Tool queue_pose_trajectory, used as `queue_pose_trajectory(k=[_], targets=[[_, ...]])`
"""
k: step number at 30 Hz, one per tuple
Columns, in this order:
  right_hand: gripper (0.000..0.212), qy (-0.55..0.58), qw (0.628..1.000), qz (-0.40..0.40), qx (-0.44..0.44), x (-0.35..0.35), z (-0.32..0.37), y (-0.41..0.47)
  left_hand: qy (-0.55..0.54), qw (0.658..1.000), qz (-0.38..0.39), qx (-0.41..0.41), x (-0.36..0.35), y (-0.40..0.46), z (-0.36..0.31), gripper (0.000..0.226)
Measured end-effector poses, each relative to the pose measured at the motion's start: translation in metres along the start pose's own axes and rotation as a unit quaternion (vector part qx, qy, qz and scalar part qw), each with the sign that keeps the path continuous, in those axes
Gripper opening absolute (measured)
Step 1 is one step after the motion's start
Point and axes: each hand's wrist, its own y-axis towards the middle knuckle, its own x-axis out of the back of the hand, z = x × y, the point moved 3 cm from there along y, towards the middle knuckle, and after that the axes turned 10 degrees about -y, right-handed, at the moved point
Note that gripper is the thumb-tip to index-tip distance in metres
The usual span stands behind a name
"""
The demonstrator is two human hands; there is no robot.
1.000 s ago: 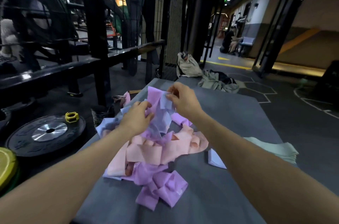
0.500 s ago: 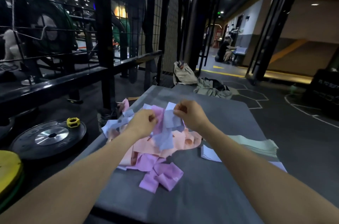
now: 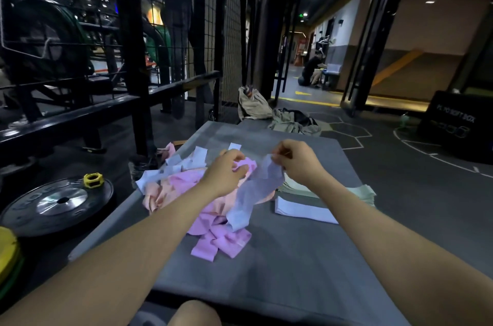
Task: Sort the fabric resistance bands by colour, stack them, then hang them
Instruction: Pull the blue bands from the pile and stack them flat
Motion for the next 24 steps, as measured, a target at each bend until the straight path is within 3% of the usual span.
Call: queue_pose_trajectory(k=[6,8,10,15,17,21,24], targets=[[0.024,0.038,0.999,0.009,0.009,0.038,-0.014,-0.022,-0.123,0.985,0.11,-0.055,-0.042,-0.003,-0.047,0.033],[0.014,0.044,0.999,0.0,0.009,0.052,-0.017,-0.027,-0.164,0.979,0.113,-0.05,-0.052,-0.003,-0.058,0.012],[0.004,0.058,0.998,-0.017,0.005,0.063,-0.022,-0.033,-0.193,0.976,0.095,-0.049,-0.062,-0.003,-0.068,0.017],[0.015,0.161,0.984,-0.023,-0.068,0.071,-0.048,-0.051,-0.254,0.966,0.039,-0.027,-0.084,-0.003,-0.08,0.014],[0.011,0.153,0.983,-0.039,-0.094,0.073,-0.058,-0.056,-0.26,0.964,0.041,-0.029,-0.09,-0.005,-0.086,0.01],[0.021,0.17,0.977,-0.066,-0.112,0.081,-0.067,-0.06,-0.278,0.959,0.053,-0.028,-0.099,-0.009,-0.097,0.007],[0.011,0.15,0.982,-0.051,-0.105,0.085,-0.068,-0.06,-0.29,0.954,0.067,-0.031,-0.1,-0.006,-0.105,0.011]])
